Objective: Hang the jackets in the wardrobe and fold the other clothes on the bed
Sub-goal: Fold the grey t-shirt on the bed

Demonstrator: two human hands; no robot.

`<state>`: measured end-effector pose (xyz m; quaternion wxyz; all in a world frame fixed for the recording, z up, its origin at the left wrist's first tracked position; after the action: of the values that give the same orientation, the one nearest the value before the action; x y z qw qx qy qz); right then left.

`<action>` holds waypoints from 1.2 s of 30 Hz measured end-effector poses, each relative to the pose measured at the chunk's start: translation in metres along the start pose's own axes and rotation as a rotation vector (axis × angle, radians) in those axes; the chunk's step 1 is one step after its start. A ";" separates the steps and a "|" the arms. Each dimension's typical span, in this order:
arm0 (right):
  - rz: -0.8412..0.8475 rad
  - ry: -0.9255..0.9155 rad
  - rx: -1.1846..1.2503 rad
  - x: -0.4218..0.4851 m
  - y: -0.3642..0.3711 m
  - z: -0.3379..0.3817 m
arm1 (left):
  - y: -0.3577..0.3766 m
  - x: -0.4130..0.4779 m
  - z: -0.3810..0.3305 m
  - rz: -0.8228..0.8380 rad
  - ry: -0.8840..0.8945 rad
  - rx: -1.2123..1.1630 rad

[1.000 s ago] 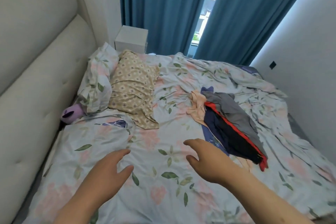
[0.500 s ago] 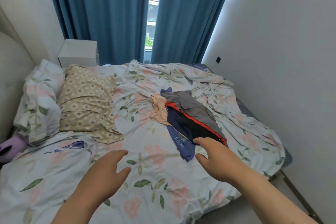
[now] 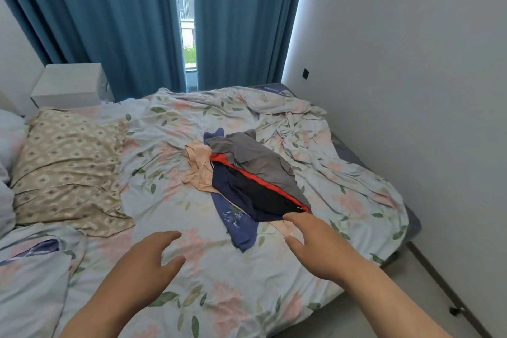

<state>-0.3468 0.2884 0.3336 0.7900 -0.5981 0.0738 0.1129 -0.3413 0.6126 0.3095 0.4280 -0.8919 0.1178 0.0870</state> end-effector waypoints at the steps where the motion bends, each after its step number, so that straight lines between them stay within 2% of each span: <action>1: 0.009 0.002 0.007 0.005 -0.002 -0.018 | 0.010 0.007 -0.013 0.005 -0.006 0.011; 6: 0.049 0.012 0.028 0.020 -0.015 -0.094 | 0.057 0.036 -0.072 0.024 -0.007 0.030; 10: 0.067 0.003 0.058 0.025 -0.027 -0.128 | 0.074 0.050 -0.103 0.061 0.017 0.066; 16: 0.016 -0.020 0.171 0.038 -0.043 -0.135 | 0.069 0.067 -0.122 0.041 0.031 0.152; 29: 0.138 0.092 0.067 0.055 -0.043 -0.143 | 0.085 0.125 -0.104 0.105 0.064 0.089; 36: 0.129 0.136 0.090 0.081 -0.039 -0.184 | 0.112 0.165 -0.121 0.154 0.032 0.058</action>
<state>-0.2549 0.1086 0.2993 0.8004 -0.5622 0.1706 0.1190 -0.2083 0.4278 0.2587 0.4438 -0.8686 0.1955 0.1018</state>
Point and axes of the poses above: each hand's wrist, its own x-axis towards the middle knuckle, its own y-axis out of the palm, z = x × y, the point moved 2 cm from there along x, towards the middle knuckle, and after that the axes turned 6 degrees about -x, right-handed, at the moved point
